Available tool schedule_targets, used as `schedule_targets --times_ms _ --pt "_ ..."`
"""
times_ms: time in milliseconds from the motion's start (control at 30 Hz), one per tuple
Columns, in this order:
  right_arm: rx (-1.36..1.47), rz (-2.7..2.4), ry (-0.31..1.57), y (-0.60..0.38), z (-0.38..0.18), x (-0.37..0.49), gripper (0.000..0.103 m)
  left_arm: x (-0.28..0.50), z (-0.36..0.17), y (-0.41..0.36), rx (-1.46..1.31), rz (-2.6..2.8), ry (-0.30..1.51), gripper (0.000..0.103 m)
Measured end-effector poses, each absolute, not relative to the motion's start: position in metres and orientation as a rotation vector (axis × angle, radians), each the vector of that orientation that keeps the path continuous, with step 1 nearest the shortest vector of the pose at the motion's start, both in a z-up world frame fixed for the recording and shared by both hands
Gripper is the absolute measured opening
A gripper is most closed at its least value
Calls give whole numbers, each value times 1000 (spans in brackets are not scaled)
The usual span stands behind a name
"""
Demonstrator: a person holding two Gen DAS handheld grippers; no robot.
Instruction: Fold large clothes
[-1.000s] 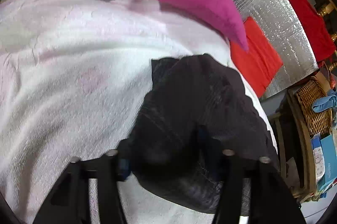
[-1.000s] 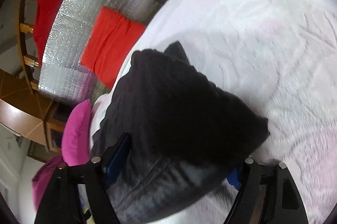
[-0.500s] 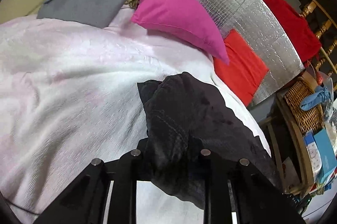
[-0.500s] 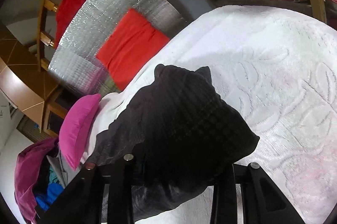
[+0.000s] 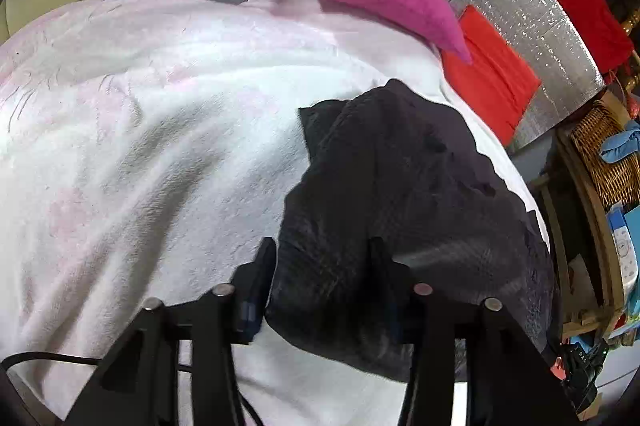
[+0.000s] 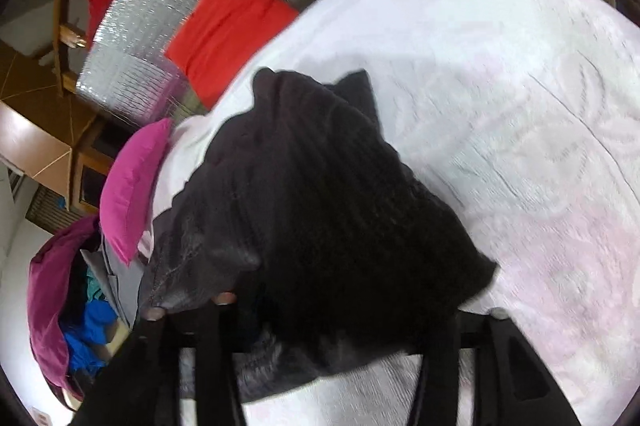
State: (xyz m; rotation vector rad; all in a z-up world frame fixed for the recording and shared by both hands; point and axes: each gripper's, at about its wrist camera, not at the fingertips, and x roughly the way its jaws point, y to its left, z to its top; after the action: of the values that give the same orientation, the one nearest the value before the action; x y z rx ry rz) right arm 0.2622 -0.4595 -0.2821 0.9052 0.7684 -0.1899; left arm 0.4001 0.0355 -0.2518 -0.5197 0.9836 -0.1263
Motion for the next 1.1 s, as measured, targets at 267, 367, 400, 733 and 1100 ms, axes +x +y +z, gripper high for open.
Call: schedule_targets --times_ms 267,367,400,733,1100 --pt "874 -205 788 -497 -260 216 68 370 -236 81 -569 -64 950 67" --pt "844 -251 697 -516 -253 203 80 372 -228 87 -547 -35 902 69" --pt "865 -238 680 -522 -255 205 80 377 -226 83 -527 -53 888 70" --pt "855 -116 821 -538 -283 289 81 447 -247 29 -392 -221 921 75" --pt "991 61 840 -551 -321 337 83 479 -276 13 -566 -389 1077 75"
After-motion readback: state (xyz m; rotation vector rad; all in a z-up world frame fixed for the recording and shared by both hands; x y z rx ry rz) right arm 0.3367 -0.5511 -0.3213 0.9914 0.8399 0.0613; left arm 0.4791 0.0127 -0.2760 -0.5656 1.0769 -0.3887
